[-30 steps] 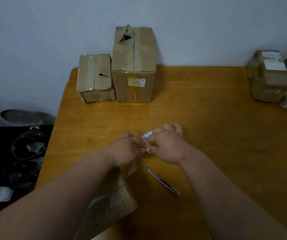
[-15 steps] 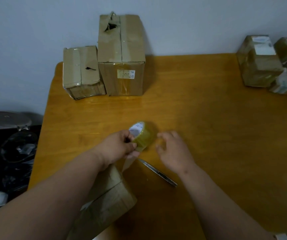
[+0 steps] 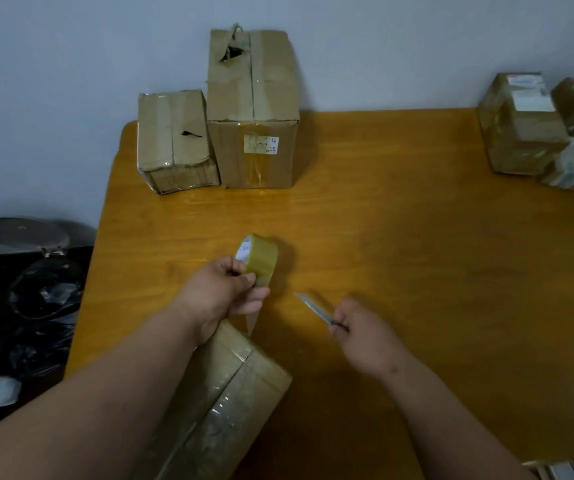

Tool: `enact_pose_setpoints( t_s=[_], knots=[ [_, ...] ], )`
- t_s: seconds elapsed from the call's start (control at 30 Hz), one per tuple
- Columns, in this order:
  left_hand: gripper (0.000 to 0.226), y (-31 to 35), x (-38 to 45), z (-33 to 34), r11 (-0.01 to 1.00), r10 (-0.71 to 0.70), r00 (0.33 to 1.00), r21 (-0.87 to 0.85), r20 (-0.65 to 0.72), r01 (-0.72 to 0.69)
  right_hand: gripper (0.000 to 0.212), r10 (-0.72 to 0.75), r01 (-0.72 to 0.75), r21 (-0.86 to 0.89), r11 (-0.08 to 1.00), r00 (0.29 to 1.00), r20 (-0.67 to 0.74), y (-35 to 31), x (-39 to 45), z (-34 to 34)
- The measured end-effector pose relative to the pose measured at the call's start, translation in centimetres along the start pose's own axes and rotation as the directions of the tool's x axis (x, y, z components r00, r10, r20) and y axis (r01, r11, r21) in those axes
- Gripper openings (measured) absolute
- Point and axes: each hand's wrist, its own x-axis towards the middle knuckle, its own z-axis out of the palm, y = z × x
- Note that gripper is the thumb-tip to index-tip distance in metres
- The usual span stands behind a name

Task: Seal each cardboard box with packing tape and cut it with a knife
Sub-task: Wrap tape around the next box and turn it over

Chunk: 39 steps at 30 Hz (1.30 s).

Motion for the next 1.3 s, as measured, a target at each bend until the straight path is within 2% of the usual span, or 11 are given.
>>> enact_pose_setpoints(
  t_s=[0.07, 0.13, 0.27, 0.37, 0.47, 0.53, 0.6, 0.67, 0.8, 1.1, 1.3],
  knots=[
    [0.017, -0.2, -0.2, -0.2, 0.999, 0.016, 1.0, -0.035, -0.014, -0.017, 0.017, -0.055, 0.058, 0.241, 0.969, 0.998, -0.018, -1.2, -1.1, -2.1],
    [0.017, -0.4, -0.4, -0.3, 0.998, 0.023, 1.0, -0.057, -0.008, -0.024, 0.018, -0.16, 0.163, 0.322, 0.933, 0.986, -0.036, -2.9, -2.2, -3.9],
    [0.018, -0.9, -0.8, -0.2, 0.994, 0.012, 1.0, -0.108, 0.0, -0.012, 0.008, -0.374, 0.374, -0.002, 0.927, 0.927, -0.009, -6.6, -3.9, -5.2],
    [0.017, -1.2, -1.0, -0.2, 0.99, -0.005, 1.0, -0.139, 0.01, 0.006, 0.007, -0.501, 0.469, -0.297, 0.832, 0.865, -0.039, -8.1, -4.6, -4.9],
    [0.017, -1.5, -1.0, -0.4, 0.991, 0.0, 1.0, -0.135, 0.031, 0.004, 0.005, -0.594, 0.518, -0.422, 0.744, 0.802, -0.065, -8.9, -4.8, -4.7],
    [0.015, -1.6, -1.1, -0.5, 0.993, 0.006, 0.999, -0.116, 0.048, -0.001, 0.016, -0.635, 0.546, -0.434, 0.717, 0.769, -0.082, -9.2, -4.9, -4.7],
    [0.013, -1.7, -1.2, -0.5, 0.995, 0.014, 0.998, -0.099, 0.061, -0.007, 0.042, -0.66, 0.563, -0.429, 0.706, 0.743, -0.111, -9.7, -5.2, -4.7],
    [0.014, -1.8, -1.2, -0.4, 0.996, 0.027, 0.997, -0.081, 0.072, -0.021, 0.054, -0.674, 0.571, -0.437, 0.695, 0.728, -0.122, -10.2, -5.2, -4.8],
    [0.014, -1.8, -1.3, -0.2, 0.997, 0.059, 0.995, -0.049, 0.08, -0.055, 0.029, -0.688, 0.577, -0.48, 0.661, 0.722, -0.078, -10.6, -5.1, -4.4],
    [0.016, -2.3, -1.6, -0.8, 0.997, 0.046, 0.996, -0.066, 0.071, -0.042, 0.044, -0.608, 0.553, -0.464, 0.692, 0.793, 0.038, -11.1, -5.2, -3.9],
    [0.018, -2.3, -1.7, -0.6, 0.996, 0.052, 0.997, -0.071, 0.056, -0.048, 0.027, -0.574, 0.513, -0.525, 0.679, 0.817, 0.056, -13.0, -5.2, -3.5]
  ],
)
